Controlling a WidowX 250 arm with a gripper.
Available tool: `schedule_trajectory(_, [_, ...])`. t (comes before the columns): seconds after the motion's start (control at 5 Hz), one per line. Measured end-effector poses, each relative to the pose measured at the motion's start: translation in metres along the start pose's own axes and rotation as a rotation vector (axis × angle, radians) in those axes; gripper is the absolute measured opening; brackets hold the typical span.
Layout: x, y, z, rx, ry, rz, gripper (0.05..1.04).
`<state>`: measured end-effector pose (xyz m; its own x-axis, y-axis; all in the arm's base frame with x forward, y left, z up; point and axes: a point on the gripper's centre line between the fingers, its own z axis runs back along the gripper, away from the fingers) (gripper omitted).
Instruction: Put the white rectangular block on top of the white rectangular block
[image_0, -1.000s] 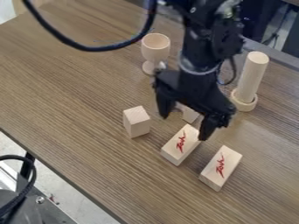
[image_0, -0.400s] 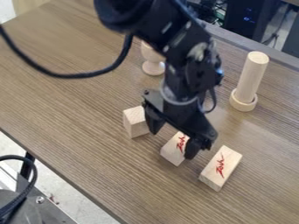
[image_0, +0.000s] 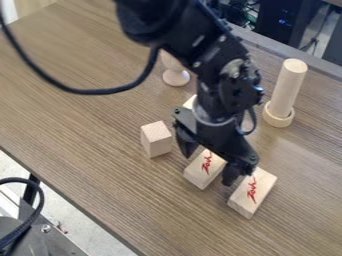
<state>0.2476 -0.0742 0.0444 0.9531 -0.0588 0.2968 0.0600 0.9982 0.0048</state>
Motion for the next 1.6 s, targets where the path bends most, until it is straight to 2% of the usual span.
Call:
schedule_trajectory(0.6, [0.016,0.0,-0.006,0.011,-0.008,-0.009,1.0])
schedule_trajectory(1.2, [0.015,0.007,-0.011,0.007,0.038,0.007,1.0])
schedule_trajectory(1.4, [0.012,0.012,-0.017,-0.001,0.061,0.031,0.97])
schedule_trajectory(1.6, [0.009,0.015,-0.023,0.009,0.082,0.052,0.683])
